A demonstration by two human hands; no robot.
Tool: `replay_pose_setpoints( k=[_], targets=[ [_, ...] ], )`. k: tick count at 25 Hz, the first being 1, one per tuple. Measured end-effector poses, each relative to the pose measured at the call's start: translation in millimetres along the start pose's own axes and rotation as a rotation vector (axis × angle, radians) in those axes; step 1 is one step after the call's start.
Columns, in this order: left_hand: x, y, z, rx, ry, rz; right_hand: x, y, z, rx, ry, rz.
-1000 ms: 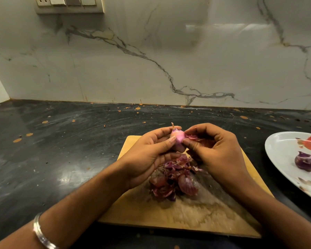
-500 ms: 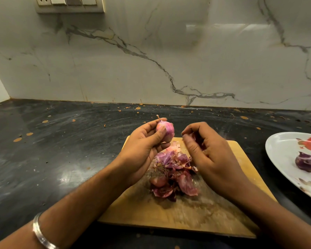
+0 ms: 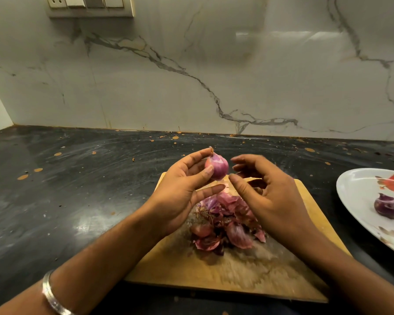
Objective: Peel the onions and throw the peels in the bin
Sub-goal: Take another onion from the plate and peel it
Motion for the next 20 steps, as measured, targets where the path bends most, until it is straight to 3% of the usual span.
replay_pose_setpoints(
  k=[5, 9, 20],
  targets=[
    [5, -19, 8, -0.08, 0.029, 0.166, 0, 4, -13, -0.19, -0.111, -0.036],
    [3, -16, 5, -0.137, -0.01, 0.154, 1, 6, -19, -0.302, -0.141, -0.07],
    [5, -10, -2, -0.285, -0.116, 0.092, 0, 9, -15, -0.159, -0.115, -0.066]
  ],
)
Point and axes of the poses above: each hand's wrist, its own x-axis away from the middle knuckle, its own y-axis out of the back of the hand, z = x × y, the point moved 10 cm from there along -x, towards the middle knuckle, and after that the axes turned 6 degrees about y, right-handed, at the moved point
